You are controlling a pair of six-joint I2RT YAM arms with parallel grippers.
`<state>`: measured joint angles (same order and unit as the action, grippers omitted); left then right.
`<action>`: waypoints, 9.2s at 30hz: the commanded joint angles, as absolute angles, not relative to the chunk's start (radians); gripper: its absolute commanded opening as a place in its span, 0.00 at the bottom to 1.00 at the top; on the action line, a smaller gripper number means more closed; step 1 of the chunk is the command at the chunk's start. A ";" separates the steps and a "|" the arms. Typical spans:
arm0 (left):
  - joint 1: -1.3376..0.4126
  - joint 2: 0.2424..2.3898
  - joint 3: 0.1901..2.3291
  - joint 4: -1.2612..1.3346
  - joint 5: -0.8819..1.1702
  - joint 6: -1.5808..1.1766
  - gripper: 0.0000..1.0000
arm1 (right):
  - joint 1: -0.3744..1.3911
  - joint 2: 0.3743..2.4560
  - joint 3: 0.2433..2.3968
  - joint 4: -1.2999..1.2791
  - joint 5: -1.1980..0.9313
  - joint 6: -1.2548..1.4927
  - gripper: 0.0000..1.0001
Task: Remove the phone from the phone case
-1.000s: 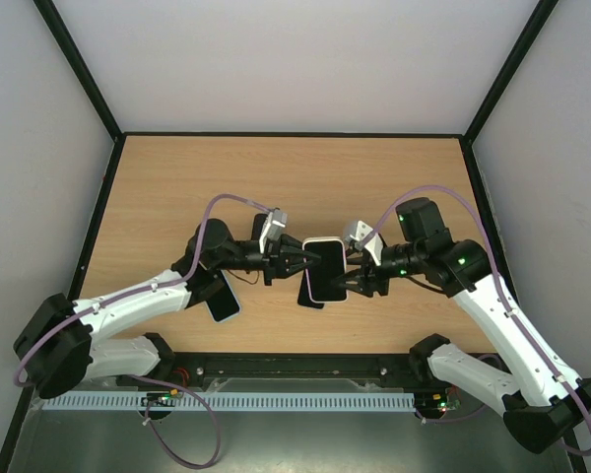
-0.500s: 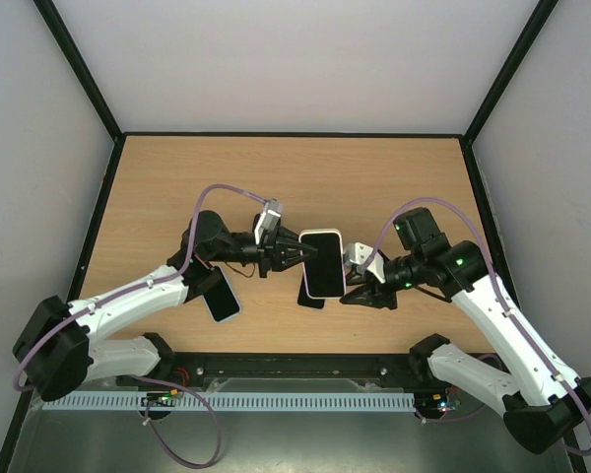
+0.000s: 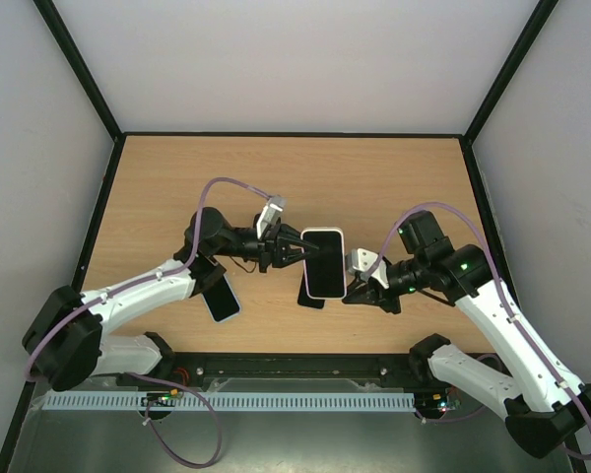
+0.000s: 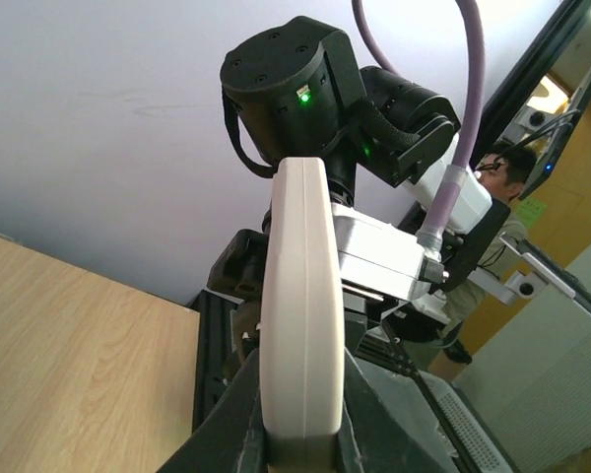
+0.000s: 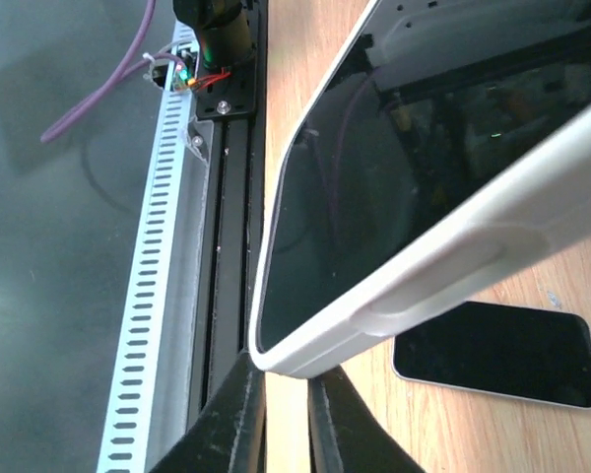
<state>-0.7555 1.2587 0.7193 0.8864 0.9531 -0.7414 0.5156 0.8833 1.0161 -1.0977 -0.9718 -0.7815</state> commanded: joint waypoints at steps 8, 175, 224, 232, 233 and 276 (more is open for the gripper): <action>-0.764 1.291 0.762 1.173 1.087 -1.010 0.03 | 0.512 0.899 1.019 -0.973 -0.841 -0.745 0.02; -0.766 1.214 0.671 0.768 1.091 -0.905 0.03 | 0.485 0.931 1.017 -0.460 -0.931 -0.137 0.43; -1.120 1.680 0.933 0.469 -0.328 -0.202 0.65 | 0.211 1.169 0.809 -0.520 -0.388 0.501 0.02; -1.150 1.819 0.990 0.536 -0.318 -0.124 0.68 | 0.212 1.286 0.821 -0.514 -0.336 0.510 0.02; -1.155 1.827 0.986 0.552 -0.312 -0.111 0.68 | 0.211 1.301 0.825 -0.514 -0.338 0.512 0.02; -1.192 2.112 1.187 0.393 -0.614 0.078 0.32 | 0.211 1.374 0.859 -0.557 -0.410 0.460 0.02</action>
<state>-1.2079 2.0762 1.2034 0.4076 -0.5240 0.0360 0.2108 1.4227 0.8242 -0.5251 -0.3885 0.4793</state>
